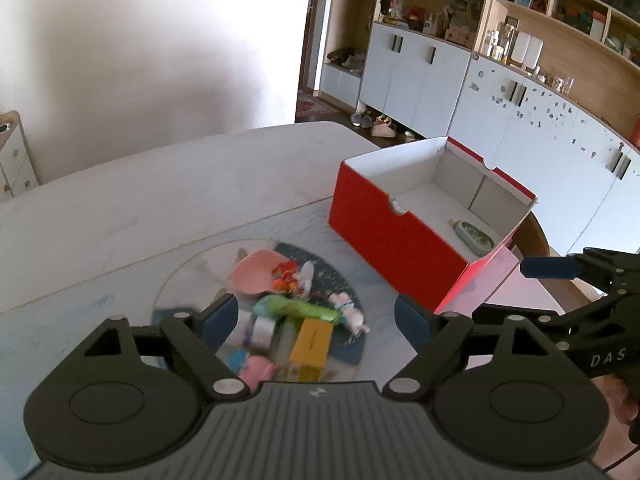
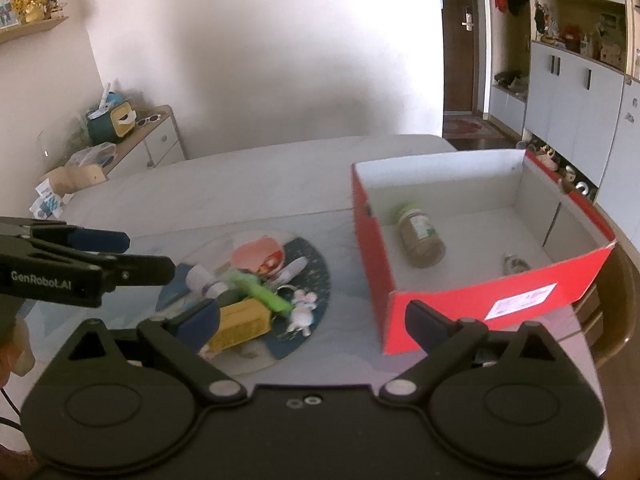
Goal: Organize rigid objects
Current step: 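Withdraw both tools from the shoebox back toward the pile, then grasp the pink binder clip with the left tool while the right tool grasps the yellow box, then carry the binder clip and yellow box into the shoebox and release both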
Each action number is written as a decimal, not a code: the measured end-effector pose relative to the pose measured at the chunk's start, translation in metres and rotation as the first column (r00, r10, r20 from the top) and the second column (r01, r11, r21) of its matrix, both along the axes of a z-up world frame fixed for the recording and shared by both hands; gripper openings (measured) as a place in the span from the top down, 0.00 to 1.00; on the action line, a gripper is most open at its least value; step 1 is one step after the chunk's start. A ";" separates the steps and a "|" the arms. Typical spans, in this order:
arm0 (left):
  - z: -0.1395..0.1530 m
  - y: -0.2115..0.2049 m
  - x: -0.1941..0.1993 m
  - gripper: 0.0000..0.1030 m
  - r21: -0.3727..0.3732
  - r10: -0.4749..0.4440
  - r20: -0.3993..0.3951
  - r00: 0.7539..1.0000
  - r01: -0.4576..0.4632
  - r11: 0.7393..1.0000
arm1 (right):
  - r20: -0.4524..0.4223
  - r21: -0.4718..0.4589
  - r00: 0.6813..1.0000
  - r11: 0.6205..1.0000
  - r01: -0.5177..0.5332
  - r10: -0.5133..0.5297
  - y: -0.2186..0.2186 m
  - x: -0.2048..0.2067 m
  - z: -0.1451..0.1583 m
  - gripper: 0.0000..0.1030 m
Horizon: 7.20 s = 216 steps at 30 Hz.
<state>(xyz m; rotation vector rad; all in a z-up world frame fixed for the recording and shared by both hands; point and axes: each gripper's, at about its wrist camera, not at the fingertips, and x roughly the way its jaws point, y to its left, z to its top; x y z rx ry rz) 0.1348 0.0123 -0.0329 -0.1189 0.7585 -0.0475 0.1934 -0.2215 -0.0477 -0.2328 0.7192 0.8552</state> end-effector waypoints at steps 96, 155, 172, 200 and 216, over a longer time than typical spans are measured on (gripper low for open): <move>-0.107 0.054 -0.035 0.50 -0.117 0.200 -0.149 0.968 -0.218 0.969 | -0.151 -0.184 0.985 0.981 0.060 -0.089 0.102 -0.006 -0.055 0.73; -0.029 -0.188 0.192 0.51 0.037 -0.117 -0.195 0.974 0.126 0.991 | -0.156 -0.116 0.977 0.985 0.130 -0.147 -0.044 0.244 -0.002 0.73; -0.073 -0.209 0.248 0.51 0.036 -0.089 -0.377 0.922 0.111 0.993 | -0.237 -0.199 0.966 0.978 0.056 -0.103 -0.021 0.294 -0.045 0.73; -0.105 -0.213 0.278 0.50 -0.006 -0.063 -0.551 0.832 0.072 0.997 | -0.315 -0.253 0.938 0.965 0.065 -0.146 -0.013 0.323 -0.058 0.67; -0.079 -0.204 0.264 0.33 -0.016 -0.029 -0.477 0.878 0.025 1.000 | -0.314 -0.196 0.943 0.979 0.051 -0.111 -0.032 0.304 -0.033 0.48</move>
